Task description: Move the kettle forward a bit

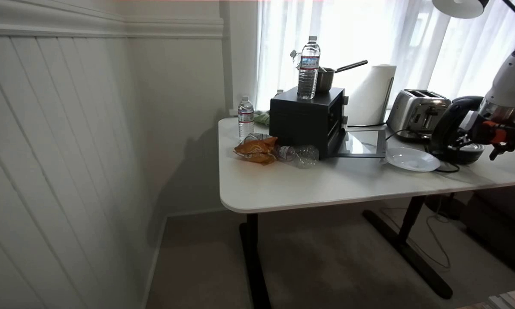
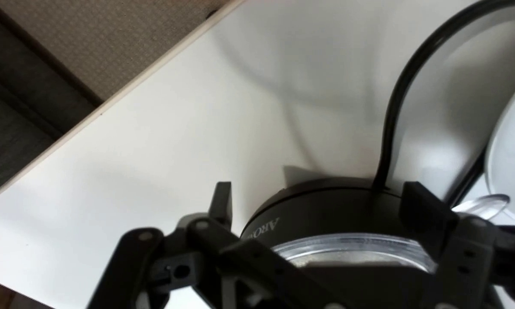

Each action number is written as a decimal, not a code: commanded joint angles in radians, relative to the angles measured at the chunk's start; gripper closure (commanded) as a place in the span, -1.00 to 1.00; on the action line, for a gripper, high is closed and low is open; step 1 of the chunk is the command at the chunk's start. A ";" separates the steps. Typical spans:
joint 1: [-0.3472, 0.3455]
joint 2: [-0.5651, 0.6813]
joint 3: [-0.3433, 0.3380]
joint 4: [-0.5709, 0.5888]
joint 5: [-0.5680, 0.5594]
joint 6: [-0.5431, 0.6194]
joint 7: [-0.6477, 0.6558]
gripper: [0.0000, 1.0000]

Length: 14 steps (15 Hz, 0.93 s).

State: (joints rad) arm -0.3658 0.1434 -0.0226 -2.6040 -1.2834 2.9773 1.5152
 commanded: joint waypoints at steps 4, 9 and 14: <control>0.018 0.083 -0.011 0.062 -0.161 0.016 0.232 -1.00; 0.029 0.125 -0.009 0.123 -0.285 -0.002 0.449 -1.00; 0.045 0.157 0.001 0.163 -0.417 -0.033 0.640 -1.00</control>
State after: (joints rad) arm -0.3362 0.2707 -0.0217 -2.4891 -1.5993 2.9749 2.0139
